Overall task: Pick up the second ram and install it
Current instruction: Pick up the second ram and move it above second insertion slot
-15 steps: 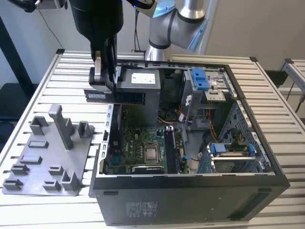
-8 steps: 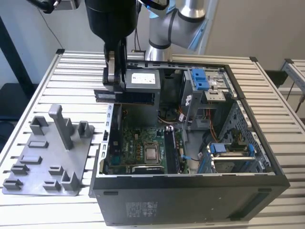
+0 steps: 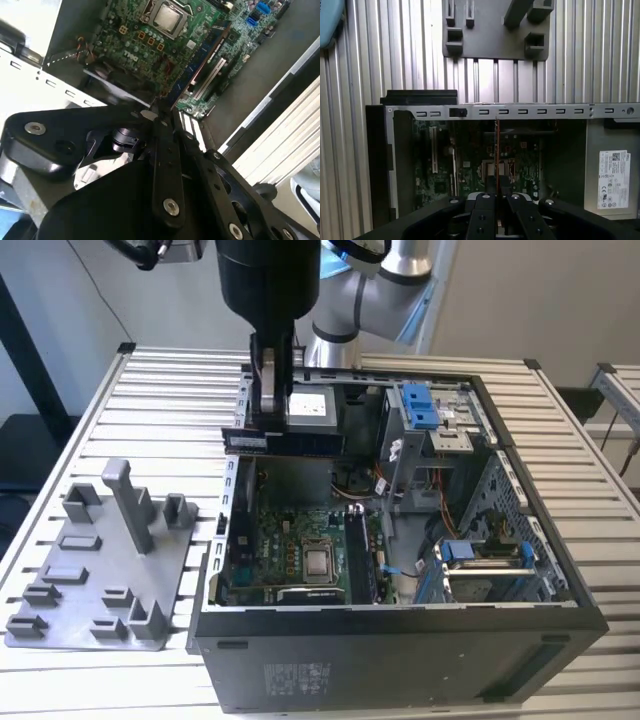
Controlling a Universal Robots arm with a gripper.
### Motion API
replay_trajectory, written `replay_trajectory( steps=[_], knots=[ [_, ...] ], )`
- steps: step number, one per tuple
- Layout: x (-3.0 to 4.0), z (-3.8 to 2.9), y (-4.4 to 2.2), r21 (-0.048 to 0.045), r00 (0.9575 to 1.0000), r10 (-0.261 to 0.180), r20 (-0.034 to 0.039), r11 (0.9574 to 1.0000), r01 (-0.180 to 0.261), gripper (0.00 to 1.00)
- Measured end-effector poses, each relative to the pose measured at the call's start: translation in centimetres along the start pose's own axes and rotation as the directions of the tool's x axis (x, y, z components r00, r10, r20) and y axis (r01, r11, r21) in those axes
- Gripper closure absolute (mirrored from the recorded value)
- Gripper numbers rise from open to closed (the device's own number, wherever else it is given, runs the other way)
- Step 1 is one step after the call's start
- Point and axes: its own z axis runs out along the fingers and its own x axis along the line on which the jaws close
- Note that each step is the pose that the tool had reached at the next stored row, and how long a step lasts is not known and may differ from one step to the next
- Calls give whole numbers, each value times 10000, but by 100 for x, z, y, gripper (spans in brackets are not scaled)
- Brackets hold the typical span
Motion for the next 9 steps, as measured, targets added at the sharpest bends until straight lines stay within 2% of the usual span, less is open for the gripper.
replay_trajectory(
  steps=[9],
  knots=[
    [-12,4,-309,-10,10000,0,0,10000,0,86]
  ],
)
